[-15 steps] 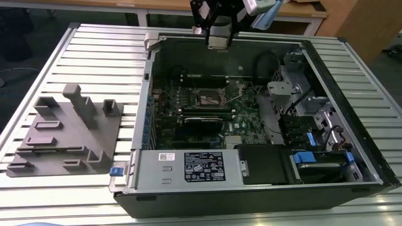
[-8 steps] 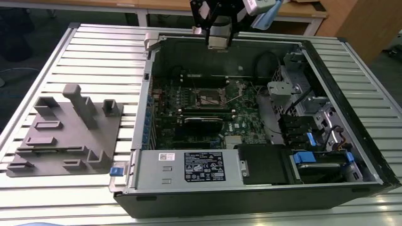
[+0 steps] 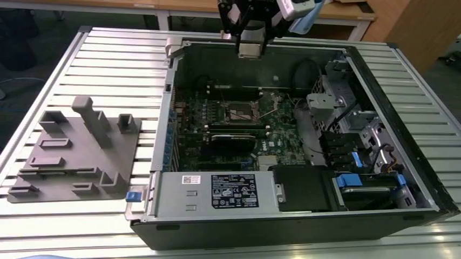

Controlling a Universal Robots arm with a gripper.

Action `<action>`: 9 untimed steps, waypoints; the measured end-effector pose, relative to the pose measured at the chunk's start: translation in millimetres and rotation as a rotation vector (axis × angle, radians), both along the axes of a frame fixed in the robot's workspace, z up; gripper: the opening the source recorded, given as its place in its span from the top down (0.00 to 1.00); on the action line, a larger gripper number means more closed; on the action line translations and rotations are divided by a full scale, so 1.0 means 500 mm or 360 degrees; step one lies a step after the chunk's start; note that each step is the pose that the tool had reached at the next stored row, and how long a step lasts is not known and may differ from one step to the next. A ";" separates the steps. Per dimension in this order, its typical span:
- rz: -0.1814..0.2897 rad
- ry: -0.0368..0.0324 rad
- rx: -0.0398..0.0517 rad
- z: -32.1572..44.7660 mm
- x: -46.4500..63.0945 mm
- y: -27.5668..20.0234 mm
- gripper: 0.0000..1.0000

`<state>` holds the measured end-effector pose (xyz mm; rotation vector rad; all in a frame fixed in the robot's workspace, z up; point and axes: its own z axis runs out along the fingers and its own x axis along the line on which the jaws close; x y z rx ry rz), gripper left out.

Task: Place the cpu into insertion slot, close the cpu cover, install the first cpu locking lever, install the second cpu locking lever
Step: 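Place the cpu into insertion slot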

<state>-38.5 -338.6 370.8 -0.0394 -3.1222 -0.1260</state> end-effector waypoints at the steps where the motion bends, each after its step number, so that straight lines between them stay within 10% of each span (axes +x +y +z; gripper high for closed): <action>1: 0.0001 -0.0003 0.0000 -0.002 0.000 0.0000 0.46; 9: 0.0009 -0.0027 0.0000 -0.010 0.000 -0.0001 0.46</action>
